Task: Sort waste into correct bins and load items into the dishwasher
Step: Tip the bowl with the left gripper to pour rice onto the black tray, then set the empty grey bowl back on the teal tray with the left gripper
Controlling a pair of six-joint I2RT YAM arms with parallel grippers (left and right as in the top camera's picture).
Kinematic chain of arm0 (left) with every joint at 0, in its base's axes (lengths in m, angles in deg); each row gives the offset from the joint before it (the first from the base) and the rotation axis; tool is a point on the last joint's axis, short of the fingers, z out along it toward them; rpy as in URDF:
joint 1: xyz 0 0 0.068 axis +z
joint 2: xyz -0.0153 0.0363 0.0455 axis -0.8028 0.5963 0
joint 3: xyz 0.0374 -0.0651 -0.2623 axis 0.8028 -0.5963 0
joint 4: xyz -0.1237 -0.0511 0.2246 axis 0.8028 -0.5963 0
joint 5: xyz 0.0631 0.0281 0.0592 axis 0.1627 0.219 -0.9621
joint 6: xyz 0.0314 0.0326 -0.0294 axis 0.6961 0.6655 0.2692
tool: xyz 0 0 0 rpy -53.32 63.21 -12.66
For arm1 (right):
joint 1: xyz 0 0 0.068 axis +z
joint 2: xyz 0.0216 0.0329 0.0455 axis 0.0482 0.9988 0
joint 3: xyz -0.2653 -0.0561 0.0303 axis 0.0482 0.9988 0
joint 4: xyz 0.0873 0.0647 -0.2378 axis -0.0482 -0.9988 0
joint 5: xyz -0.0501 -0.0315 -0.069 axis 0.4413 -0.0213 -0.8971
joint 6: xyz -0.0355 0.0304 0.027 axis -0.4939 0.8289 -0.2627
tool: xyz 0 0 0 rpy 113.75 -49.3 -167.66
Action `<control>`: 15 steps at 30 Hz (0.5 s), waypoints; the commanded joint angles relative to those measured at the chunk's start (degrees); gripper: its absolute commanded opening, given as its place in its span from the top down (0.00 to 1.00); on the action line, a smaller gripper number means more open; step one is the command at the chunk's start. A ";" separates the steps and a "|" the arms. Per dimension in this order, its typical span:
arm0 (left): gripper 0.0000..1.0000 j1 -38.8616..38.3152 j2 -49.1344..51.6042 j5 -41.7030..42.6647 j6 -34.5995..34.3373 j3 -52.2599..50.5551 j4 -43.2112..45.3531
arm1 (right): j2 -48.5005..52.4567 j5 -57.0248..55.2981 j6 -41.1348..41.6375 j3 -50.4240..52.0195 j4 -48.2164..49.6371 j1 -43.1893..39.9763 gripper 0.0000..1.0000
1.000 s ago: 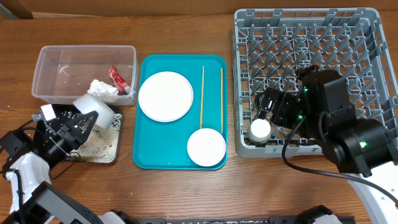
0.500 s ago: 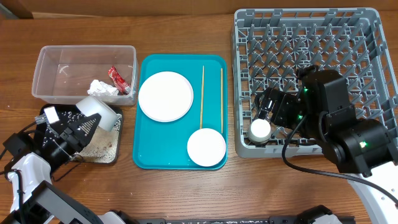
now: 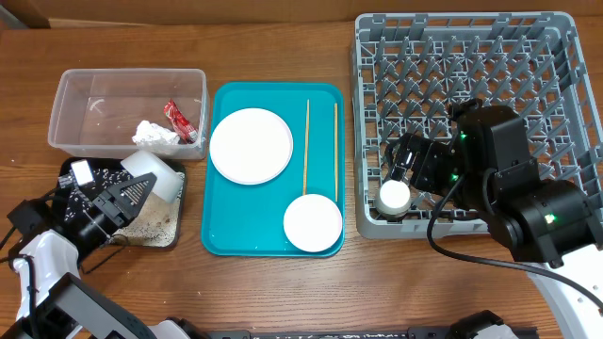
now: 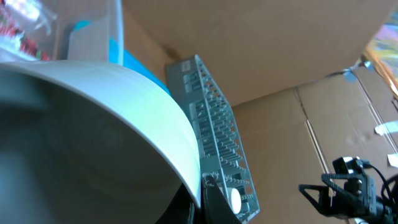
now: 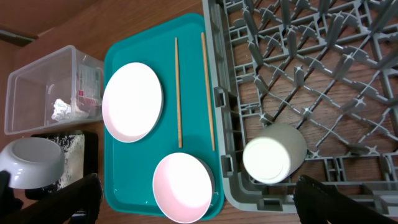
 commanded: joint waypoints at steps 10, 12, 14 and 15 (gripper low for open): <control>0.96 -19.67 -10.29 -34.75 -22.32 10.97 -11.85 | -0.13 -0.11 0.04 -0.72 0.00 0.17 0.00; 0.96 -27.98 -12.55 -44.87 -25.29 14.86 -13.90 | -0.11 -0.11 0.04 -0.72 -0.11 0.17 0.00; 0.96 -36.87 -13.44 -55.30 -28.04 17.16 -15.43 | -0.11 -0.15 0.04 -0.72 -0.07 0.17 0.00; 0.96 -42.10 -13.42 -61.33 -29.73 17.62 -15.93 | -0.11 -0.15 0.02 -0.72 0.02 0.17 0.00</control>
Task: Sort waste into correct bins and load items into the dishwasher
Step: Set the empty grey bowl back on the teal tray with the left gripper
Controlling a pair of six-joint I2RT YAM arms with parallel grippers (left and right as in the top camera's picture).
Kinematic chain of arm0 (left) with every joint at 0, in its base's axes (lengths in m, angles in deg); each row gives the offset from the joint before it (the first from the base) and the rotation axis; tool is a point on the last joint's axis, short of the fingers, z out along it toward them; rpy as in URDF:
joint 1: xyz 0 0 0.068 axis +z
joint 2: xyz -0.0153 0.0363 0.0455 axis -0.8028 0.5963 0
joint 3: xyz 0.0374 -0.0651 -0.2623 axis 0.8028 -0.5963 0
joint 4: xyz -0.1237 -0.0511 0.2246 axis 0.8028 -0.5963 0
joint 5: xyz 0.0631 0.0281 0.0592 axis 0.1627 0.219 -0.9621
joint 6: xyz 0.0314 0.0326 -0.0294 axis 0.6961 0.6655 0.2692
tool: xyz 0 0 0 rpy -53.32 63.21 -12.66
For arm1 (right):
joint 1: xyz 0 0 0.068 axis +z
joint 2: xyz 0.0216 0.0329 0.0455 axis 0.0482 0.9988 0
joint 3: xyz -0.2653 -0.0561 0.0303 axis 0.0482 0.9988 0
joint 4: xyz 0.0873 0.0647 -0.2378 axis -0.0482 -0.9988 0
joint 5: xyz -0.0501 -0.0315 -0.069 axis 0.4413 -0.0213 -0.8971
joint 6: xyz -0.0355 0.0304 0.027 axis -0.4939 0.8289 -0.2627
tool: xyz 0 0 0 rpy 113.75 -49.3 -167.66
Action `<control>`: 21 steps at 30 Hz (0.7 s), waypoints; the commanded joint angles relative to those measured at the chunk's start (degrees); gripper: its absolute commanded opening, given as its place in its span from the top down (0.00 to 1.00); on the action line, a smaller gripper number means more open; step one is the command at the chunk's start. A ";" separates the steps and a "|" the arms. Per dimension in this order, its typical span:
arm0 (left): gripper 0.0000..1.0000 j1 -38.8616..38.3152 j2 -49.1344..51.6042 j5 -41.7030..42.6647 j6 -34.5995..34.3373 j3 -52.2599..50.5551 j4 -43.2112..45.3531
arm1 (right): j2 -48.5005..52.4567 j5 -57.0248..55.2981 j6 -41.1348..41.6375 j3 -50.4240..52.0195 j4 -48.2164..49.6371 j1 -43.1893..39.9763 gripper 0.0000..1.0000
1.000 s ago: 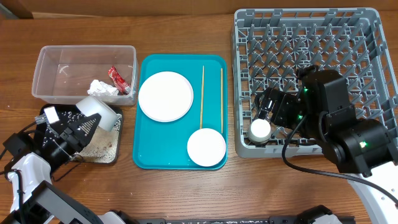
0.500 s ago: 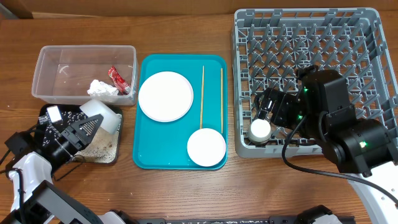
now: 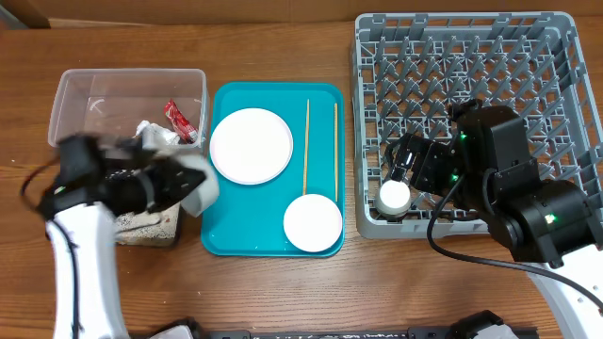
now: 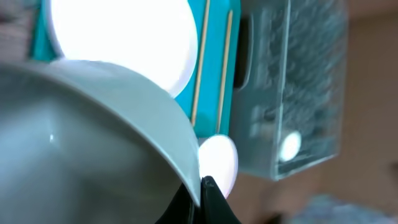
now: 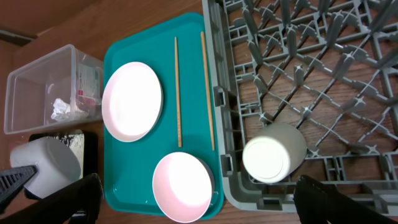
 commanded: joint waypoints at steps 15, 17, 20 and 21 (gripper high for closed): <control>0.82 -46.16 16.24 -48.13 -20.13 1.88 -0.87 | -0.11 -0.15 0.02 -0.72 -0.22 0.17 0.00; 0.70 -47.10 17.46 -48.35 -20.11 1.88 -0.98 | -0.11 -0.15 0.02 -0.72 -0.46 0.17 0.00; 0.25 -47.36 17.66 -49.16 -20.02 2.69 -1.99 | -0.09 -0.15 0.02 -0.72 -1.03 0.17 0.00; 0.19 -47.08 17.49 -49.62 -19.85 4.11 -3.52 | -0.04 -0.13 0.02 -0.72 -1.16 0.17 0.00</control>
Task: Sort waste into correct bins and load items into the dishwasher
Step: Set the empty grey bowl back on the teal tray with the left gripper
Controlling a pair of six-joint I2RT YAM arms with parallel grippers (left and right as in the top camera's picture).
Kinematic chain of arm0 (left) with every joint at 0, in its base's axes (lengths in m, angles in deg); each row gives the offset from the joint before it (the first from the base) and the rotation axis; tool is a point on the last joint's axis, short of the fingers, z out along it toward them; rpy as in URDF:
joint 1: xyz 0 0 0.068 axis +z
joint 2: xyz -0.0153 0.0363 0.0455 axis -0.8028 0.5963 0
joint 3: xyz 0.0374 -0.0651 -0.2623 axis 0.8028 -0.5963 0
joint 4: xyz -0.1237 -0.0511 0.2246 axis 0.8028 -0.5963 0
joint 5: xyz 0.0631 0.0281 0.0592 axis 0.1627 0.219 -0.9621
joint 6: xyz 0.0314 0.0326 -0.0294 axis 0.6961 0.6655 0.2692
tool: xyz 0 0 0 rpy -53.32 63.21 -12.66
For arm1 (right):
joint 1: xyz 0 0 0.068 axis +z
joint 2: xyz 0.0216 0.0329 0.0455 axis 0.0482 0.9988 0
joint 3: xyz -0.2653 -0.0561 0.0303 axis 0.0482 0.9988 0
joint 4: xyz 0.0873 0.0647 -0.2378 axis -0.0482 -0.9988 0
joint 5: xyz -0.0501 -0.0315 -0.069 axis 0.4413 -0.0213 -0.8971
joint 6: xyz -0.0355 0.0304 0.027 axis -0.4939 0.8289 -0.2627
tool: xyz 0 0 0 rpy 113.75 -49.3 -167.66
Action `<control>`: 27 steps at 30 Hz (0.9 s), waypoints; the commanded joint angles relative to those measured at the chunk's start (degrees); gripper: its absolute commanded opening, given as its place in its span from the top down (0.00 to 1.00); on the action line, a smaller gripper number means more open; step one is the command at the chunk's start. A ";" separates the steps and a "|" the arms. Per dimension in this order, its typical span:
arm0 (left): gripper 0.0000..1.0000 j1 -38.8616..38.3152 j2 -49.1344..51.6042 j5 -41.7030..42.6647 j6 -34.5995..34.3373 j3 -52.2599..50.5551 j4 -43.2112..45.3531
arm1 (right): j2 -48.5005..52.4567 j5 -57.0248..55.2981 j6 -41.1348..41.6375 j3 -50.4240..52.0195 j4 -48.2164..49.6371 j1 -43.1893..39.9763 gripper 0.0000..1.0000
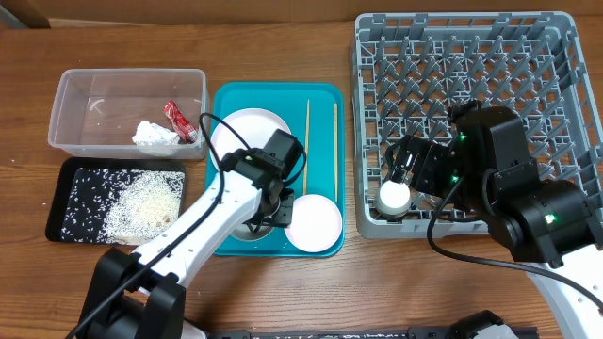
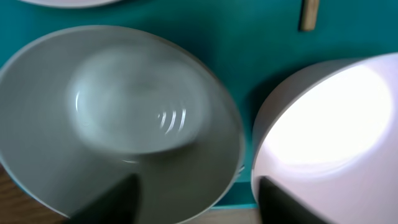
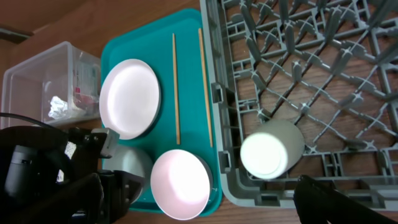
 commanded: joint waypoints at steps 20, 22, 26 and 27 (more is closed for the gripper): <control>0.00 -0.33 -12.85 7.15 0.87 41.70 -27.91 | 0.17 -0.20 0.07 -0.72 -0.02 0.17 0.00; 0.00 -0.33 -13.20 11.17 0.96 41.70 -28.17 | 0.17 -0.20 0.07 -0.72 -0.02 0.17 0.00; 0.00 -0.28 -13.20 5.40 1.92 41.68 -29.81 | 0.17 -0.20 0.07 -0.72 0.00 0.17 0.00; 0.00 -0.28 -13.20 4.37 2.10 41.68 -29.70 | 0.17 -0.20 0.07 -0.72 0.00 0.17 0.00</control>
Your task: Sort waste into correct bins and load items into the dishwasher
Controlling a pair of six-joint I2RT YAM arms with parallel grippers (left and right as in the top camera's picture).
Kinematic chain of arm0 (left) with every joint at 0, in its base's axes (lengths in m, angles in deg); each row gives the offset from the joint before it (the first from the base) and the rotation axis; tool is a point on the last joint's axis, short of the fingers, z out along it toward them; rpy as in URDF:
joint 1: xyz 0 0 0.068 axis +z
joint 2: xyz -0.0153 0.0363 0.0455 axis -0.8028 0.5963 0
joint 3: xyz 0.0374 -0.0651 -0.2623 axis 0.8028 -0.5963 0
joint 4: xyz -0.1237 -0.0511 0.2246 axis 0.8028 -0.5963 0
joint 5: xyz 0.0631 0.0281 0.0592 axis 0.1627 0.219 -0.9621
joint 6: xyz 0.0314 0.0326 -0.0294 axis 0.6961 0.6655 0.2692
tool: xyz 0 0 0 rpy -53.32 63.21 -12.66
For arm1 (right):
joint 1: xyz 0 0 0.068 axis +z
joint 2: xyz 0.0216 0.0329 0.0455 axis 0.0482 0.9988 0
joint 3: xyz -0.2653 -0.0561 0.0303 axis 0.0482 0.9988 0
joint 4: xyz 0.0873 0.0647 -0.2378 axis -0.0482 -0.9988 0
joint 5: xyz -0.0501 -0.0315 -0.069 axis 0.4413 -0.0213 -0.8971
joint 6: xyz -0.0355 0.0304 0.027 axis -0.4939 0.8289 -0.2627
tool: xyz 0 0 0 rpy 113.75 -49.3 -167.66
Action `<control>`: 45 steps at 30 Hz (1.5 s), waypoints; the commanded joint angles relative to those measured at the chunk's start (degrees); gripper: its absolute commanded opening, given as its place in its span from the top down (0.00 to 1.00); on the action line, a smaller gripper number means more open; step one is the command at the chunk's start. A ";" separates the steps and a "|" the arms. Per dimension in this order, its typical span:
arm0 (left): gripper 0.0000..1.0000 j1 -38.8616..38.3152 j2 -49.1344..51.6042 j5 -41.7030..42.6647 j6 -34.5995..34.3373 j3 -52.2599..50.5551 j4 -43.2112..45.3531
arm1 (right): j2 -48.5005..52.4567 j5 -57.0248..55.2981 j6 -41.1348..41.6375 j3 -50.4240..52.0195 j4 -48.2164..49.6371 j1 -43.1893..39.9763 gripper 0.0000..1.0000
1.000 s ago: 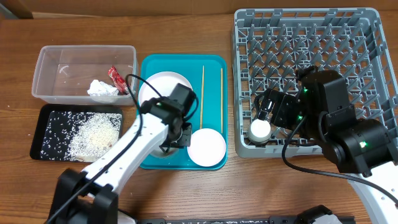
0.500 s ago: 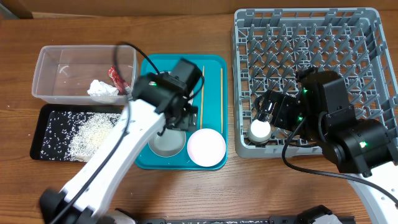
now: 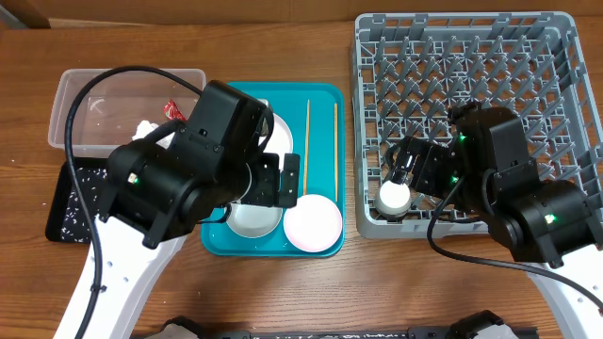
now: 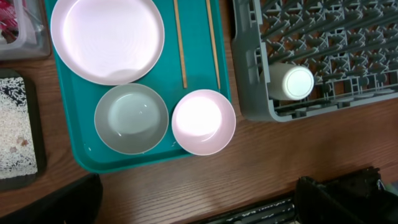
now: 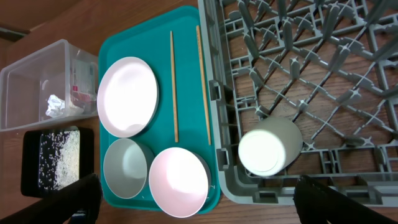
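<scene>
On the teal tray (image 3: 226,240) a grey bowl (image 4: 131,118) sits upright at the front left, touching a pale pink bowl (image 4: 203,122) to its right. A white plate (image 4: 107,40) lies behind them, and two chopsticks (image 4: 179,43) lie along the tray's right side. My left gripper (image 4: 199,204) hangs open high above the tray's front edge, holding nothing. A white cup (image 5: 269,150) lies in the front left corner of the grey dish rack (image 3: 556,38). Over that corner my right gripper (image 5: 199,199) stands open and empty.
A clear bin (image 4: 18,25) with a red wrapper and crumpled paper stands at the far left. In front of it lies a black tray (image 4: 15,130) with spilled rice. My left arm covers much of both in the overhead view.
My left gripper was low, right over the grey bowl on the teal tray. It now hangs high above the tray, and the bowl stays where it was. The right arm has barely shifted.
My left gripper first held the grey bowl tipped over the black tray at the left. Then it had the bowl near the teal tray's left edge. Later the bowl stood on the tray beside the pink bowl, with the gripper close above, and now far above.
</scene>
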 commanded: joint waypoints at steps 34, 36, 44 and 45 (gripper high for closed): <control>0.00 22.21 -71.69 1.81 23.69 -79.14 70.75 | 0.17 -0.20 0.04 -0.72 0.31 0.17 0.00; 0.00 23.02 -76.06 1.27 23.71 -83.49 71.78 | 0.17 -0.20 0.04 -0.72 0.28 0.17 0.00; 0.00 23.96 -79.21 -3.91 23.69 -93.37 75.43 | 0.17 -0.20 0.04 -0.72 0.28 0.17 0.00; 0.00 23.96 -79.21 -4.17 23.69 -94.55 76.63 | 0.17 -0.20 0.04 -0.72 0.31 0.17 0.00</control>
